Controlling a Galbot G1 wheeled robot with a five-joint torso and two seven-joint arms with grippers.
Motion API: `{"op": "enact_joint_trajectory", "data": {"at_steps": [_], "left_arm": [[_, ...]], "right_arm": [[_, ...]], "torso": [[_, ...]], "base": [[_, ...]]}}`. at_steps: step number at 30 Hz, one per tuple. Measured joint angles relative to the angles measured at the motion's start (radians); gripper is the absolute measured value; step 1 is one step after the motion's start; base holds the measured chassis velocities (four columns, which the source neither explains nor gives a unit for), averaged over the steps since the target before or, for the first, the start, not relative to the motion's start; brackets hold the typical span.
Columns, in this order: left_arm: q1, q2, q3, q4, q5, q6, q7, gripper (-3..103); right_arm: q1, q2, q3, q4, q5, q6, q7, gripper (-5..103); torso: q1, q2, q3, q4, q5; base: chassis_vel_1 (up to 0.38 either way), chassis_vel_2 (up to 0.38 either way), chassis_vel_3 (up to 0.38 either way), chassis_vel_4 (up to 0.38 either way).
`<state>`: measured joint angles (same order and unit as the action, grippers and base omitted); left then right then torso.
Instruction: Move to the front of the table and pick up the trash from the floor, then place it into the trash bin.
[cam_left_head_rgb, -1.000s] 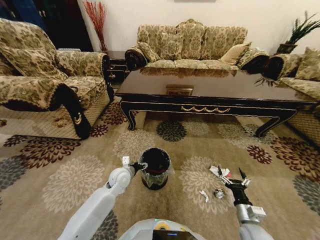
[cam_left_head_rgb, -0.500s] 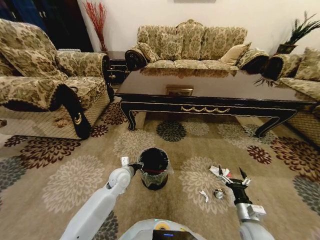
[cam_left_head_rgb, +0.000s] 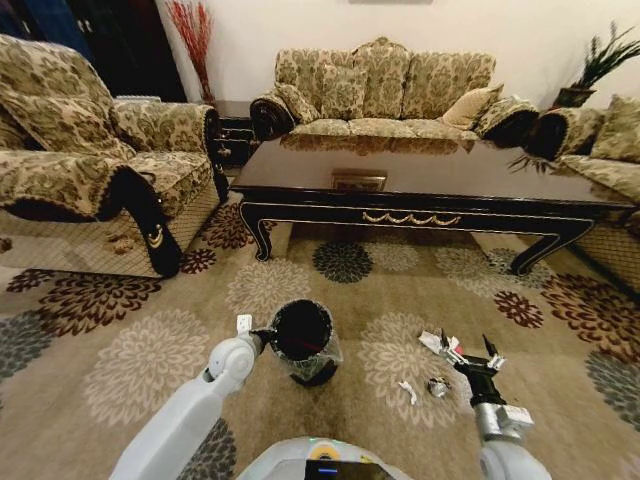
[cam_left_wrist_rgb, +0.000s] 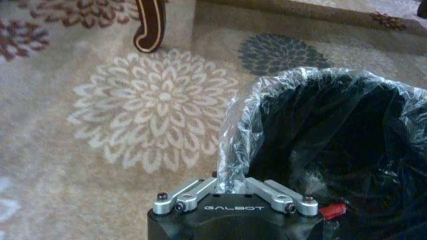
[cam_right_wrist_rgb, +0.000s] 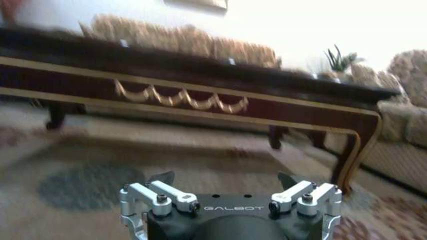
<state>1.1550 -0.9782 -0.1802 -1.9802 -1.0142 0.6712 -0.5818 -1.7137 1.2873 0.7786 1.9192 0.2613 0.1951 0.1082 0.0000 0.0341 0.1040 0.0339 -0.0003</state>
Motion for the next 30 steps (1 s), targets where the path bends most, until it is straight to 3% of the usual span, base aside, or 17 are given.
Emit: {"op": "enact_joint_trajectory", "data": {"at_steps": [7, 10, 12, 14, 16, 20, 30], "left_arm": [[0.039, 0.063, -0.035, -0.070, -0.015, 0.018, -0.009, 2], [0.080, 0.093, -0.054, -0.121, -0.022, 0.026, -0.010, 2], [0.085, 0.096, -0.056, -0.128, -0.023, 0.027, -0.010, 2], [0.114, 0.113, -0.069, -0.169, -0.030, 0.036, -0.010, 2], [0.128, 0.121, -0.076, -0.189, -0.033, 0.038, -0.013, 2], [0.157, 0.136, -0.093, -0.211, -0.033, 0.039, -0.016, 2], [0.191, 0.157, -0.112, -0.238, -0.032, 0.042, -0.011, 2]], "right_arm": [[0.019, -0.032, -0.027, -0.050, 0.025, -0.088, 0.062, 100], [0.049, -0.094, -0.040, -0.085, 0.126, -0.197, 0.079, 100], [0.053, -0.106, -0.041, -0.089, 0.141, -0.215, 0.079, 100], [0.099, -0.189, -0.053, -0.138, 0.223, -0.295, 0.079, 100], [0.130, -0.231, -0.062, -0.181, 0.251, -0.325, 0.074, 100], [0.189, -0.294, -0.090, -0.295, 0.279, -0.352, 0.043, 100], [0.243, -0.343, -0.132, -0.477, 0.293, -0.374, -0.048, 100]], "torso": [[0.000, 0.000, 0.000, 0.0001, 0.0003], [0.000, 0.000, 0.000, 0.0001, 0.0005], [0.000, 0.000, 0.000, 0.0000, 0.0003], [0.000, 0.000, 0.000, 0.0001, 0.0003], [0.000, 0.000, 0.000, 0.0002, 0.0005], [0.000, 0.000, 0.000, 0.0003, 0.0006], [0.000, 0.000, 0.000, -0.0002, 0.0004]], "base": [[0.000, 0.000, 0.000, 0.000], [0.000, 0.000, 0.000, 0.000], [0.000, 0.000, 0.000, 0.000], [0.000, 0.000, 0.000, 0.000], [0.000, 0.000, 0.000, 0.000], [0.000, 0.000, 0.000, 0.000], [0.000, 0.000, 0.000, 0.000]]}}
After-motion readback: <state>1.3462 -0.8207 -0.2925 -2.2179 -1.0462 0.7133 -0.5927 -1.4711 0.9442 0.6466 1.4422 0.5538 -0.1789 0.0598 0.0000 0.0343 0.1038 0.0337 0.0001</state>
